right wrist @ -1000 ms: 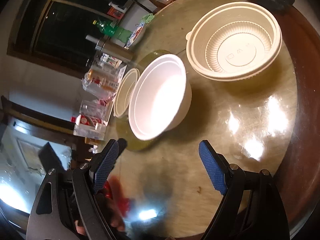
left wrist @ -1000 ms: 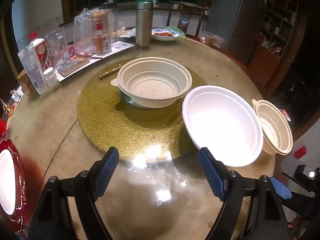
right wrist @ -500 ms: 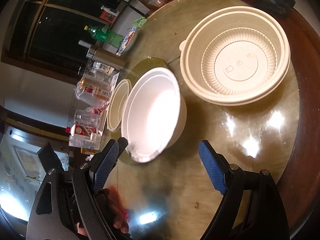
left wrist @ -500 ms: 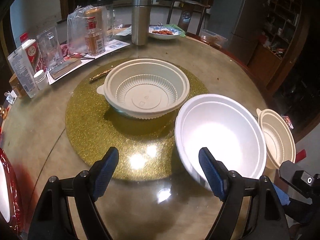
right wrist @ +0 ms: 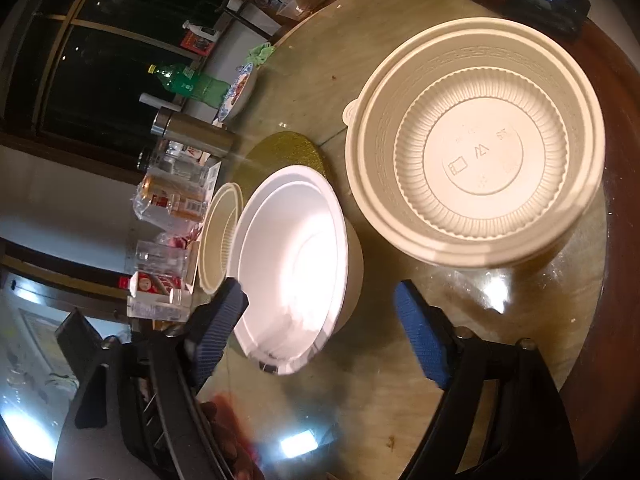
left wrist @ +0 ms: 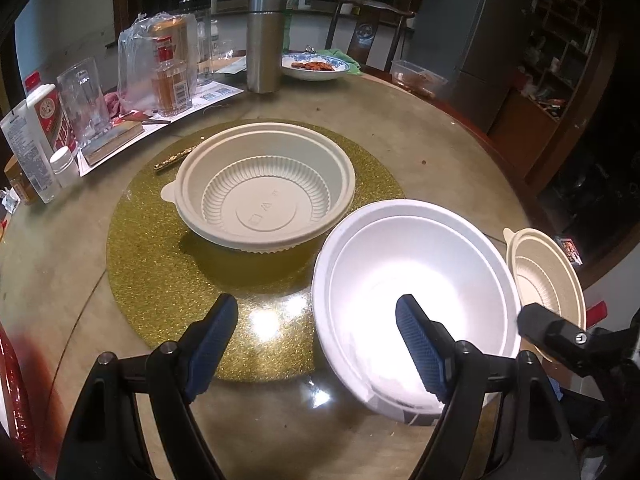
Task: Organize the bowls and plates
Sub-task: 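Close both tools on the rim of the large white foam bowl, then lift the white foam bowl with both tools and carry it to the red plates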
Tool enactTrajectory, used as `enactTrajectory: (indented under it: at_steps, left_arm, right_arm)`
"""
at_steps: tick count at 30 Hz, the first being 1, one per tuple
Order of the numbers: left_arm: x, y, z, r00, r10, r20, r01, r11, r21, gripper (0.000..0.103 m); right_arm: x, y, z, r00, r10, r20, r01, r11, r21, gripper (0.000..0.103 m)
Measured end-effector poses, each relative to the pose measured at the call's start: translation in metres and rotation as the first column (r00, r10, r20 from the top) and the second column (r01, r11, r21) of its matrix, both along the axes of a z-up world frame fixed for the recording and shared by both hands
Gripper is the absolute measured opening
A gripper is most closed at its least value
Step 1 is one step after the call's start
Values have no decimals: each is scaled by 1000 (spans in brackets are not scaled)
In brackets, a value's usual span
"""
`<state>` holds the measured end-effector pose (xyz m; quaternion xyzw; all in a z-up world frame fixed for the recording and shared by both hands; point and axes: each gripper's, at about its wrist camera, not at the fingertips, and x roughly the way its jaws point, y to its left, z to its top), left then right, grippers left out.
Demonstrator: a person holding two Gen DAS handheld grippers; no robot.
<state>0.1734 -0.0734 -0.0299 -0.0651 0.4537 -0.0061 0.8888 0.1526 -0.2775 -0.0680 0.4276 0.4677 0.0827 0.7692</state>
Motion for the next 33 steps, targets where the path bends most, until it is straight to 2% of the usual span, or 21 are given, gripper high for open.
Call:
enactTrajectory:
  at_steps: [1,3,6,7,12,14,16,18,33]
  left_arm:
    - [1,0,-1,1000,2,0,-2,1000,1,80]
    - [3,-1,-3,1000,1,-8,-1,1000,6,74]
    - [7,-2,-9,1000,-2,-27,2,1000,17,61]
    - [7,-2,-11,999,-2,-33,3,1000,23,60]
    - [9,-3,-18,999,-5,-53,7,999,44,40]
    - [9,-4,-19,998,-13,-59,15,999,45,33]
    - [7,-7,-19,998,-24,-61,27,998,52,26]
    - [6,-9,-18,997,-41,-58,45,997,59,14]
    - [-15,-7,-7,998,-59,-11,59,995,77,13]
  right_arm:
    - [2,1,-1,1000,0,-4,0,1000,-9,72]
    - [5,2,-2,1000,-3,-10,2,1000,-26,58]
    - [9,4,-5,1000,-5,-30,4,999,-53,53]
    - [11,4,-7,999,-7,-34,5,998,-57,50]
    - [13,7,-12,999,1,-46,-5,997,-78,24]
    - [14,8,-13,999,7,-52,-12,996,-91,22]
    - [13,9,-14,998,9,-55,-15,995,-100,17]
    - [13,10,-14,998,12,-54,-17,994,-104,15]
    - [-2,21,-2,999,28,-20,-30,987,-157,13]
